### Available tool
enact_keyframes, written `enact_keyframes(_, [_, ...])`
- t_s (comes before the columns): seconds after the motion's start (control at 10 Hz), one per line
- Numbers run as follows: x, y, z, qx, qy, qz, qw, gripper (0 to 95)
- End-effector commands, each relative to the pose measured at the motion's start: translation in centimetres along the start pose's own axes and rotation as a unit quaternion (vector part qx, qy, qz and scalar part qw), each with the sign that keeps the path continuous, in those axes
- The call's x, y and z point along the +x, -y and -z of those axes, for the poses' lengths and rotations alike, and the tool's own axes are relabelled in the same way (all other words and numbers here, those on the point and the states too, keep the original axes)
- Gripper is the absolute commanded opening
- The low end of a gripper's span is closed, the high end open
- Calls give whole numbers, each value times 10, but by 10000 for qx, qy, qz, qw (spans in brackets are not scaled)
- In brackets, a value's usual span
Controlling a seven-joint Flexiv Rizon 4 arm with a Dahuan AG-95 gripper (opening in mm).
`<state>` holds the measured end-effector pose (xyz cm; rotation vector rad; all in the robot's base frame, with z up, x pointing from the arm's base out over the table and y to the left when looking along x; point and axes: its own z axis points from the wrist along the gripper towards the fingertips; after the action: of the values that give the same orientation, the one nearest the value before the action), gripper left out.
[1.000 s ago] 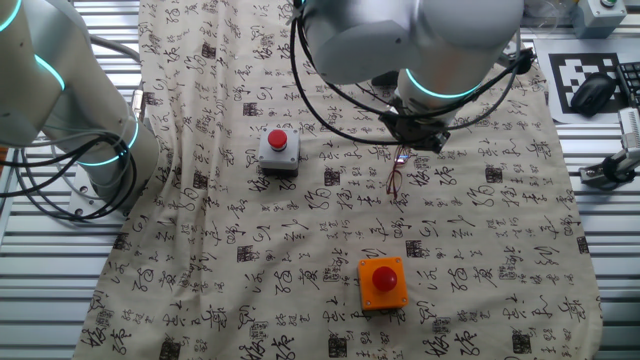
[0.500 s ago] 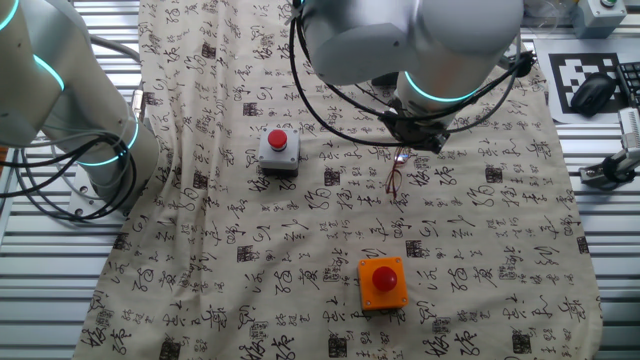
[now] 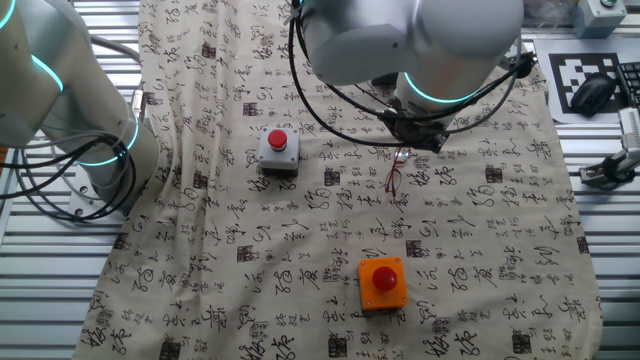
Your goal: Unfold the leg of the glasses (with one hand)
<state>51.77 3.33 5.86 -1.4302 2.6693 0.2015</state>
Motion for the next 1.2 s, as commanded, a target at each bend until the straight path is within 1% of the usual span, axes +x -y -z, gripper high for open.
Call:
enact_keyframes(0.1, [0, 0, 0, 2, -1, 15, 10000, 0])
enact_keyframes(0.3, [0, -1, 2, 4, -10, 19, 10000, 0])
enact_keyframes(1.2, [3, 1, 7, -23, 33, 43, 10000, 0])
